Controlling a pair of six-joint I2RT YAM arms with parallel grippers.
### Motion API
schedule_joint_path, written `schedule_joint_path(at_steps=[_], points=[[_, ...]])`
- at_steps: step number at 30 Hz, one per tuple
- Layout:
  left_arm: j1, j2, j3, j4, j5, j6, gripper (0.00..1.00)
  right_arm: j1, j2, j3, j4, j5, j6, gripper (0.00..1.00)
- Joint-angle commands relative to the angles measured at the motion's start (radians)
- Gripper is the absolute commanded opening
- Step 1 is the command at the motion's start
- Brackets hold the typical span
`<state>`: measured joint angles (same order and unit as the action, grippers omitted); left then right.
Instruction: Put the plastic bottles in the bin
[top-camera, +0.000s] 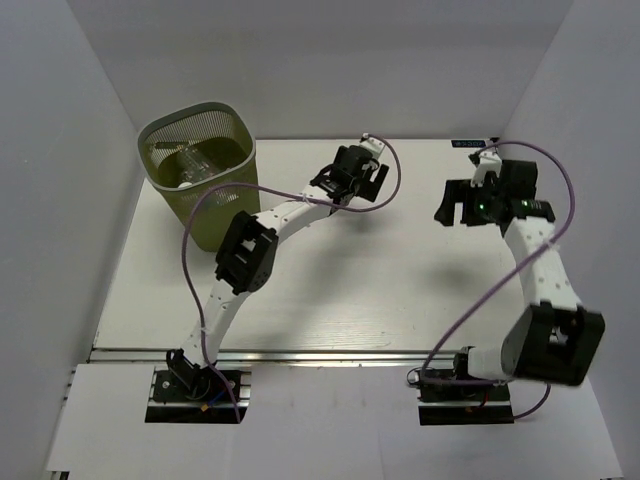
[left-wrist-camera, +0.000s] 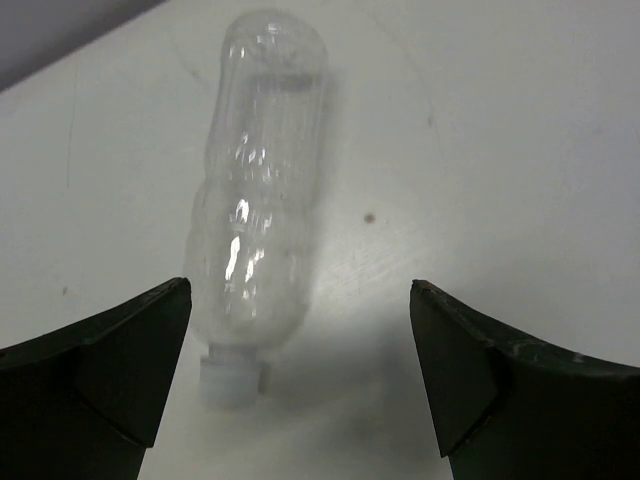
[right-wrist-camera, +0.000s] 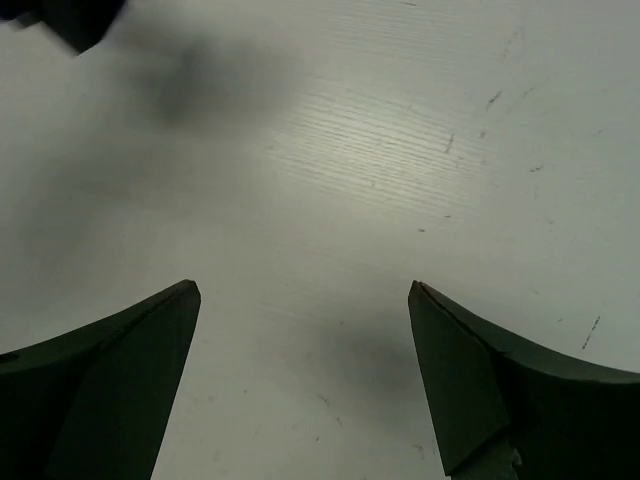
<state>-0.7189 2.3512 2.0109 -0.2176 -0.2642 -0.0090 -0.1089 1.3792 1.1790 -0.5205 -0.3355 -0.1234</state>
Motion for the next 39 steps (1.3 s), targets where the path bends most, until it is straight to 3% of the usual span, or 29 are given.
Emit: schedule_joint_path(at_steps=[1, 5, 9, 14, 15, 17, 18, 22, 26, 31, 33, 36, 37, 39], points=[[0.009, 0.122, 0.187, -0.065, -0.078, 0.024, 1.00, 0.003, -0.212, -0.028, 0.030, -0.117, -0.058, 0.90], [0.009, 0.207, 0.225, 0.012, -0.107, 0.050, 1.00, -0.012, -0.319, -0.123, 0.002, -0.120, -0.033, 0.90], [0.009, 0.324, 0.382, -0.060, -0.191, 0.102, 1.00, -0.020, -0.414, -0.202, 0.001, -0.091, -0.002, 0.90], [0.009, 0.306, 0.306, -0.060, -0.147, 0.099, 0.94, -0.034, -0.483, -0.249, -0.021, -0.105, 0.021, 0.90], [0.009, 0.297, 0.270, -0.049, -0.129, 0.089, 0.91, -0.035, -0.482, -0.254, -0.022, -0.108, 0.021, 0.90], [0.009, 0.271, 0.244, -0.061, -0.119, 0.080, 0.74, -0.038, -0.482, -0.266, -0.029, -0.114, 0.018, 0.90], [0.009, 0.257, 0.205, -0.062, -0.107, 0.080, 0.54, -0.037, -0.482, -0.268, -0.024, -0.114, 0.016, 0.90], [0.009, 0.159, 0.072, 0.010, -0.098, 0.070, 0.12, -0.037, -0.479, -0.278, -0.024, -0.134, 0.018, 0.89], [0.009, 0.057, -0.042, 0.041, -0.064, 0.041, 0.00, -0.038, -0.485, -0.301, -0.027, -0.157, 0.016, 0.88], [0.009, -0.179, -0.208, 0.125, 0.037, -0.014, 0.00, -0.035, -0.502, -0.331, -0.027, -0.163, -0.004, 0.86], [0.009, -0.349, -0.285, 0.155, 0.048, -0.028, 0.00, -0.037, -0.506, -0.355, -0.026, -0.155, -0.008, 0.85], [0.009, -0.582, -0.359, 0.164, 0.048, -0.028, 0.00, -0.035, -0.517, -0.389, -0.009, -0.169, -0.041, 0.64], [0.009, -0.637, -0.369, 0.146, 0.021, -0.028, 0.00, -0.034, -0.519, -0.419, -0.006, -0.175, -0.048, 0.49], [0.009, -0.793, -0.392, 0.080, -0.018, -0.016, 0.00, -0.037, -0.519, -0.436, 0.014, -0.195, -0.050, 0.37]])
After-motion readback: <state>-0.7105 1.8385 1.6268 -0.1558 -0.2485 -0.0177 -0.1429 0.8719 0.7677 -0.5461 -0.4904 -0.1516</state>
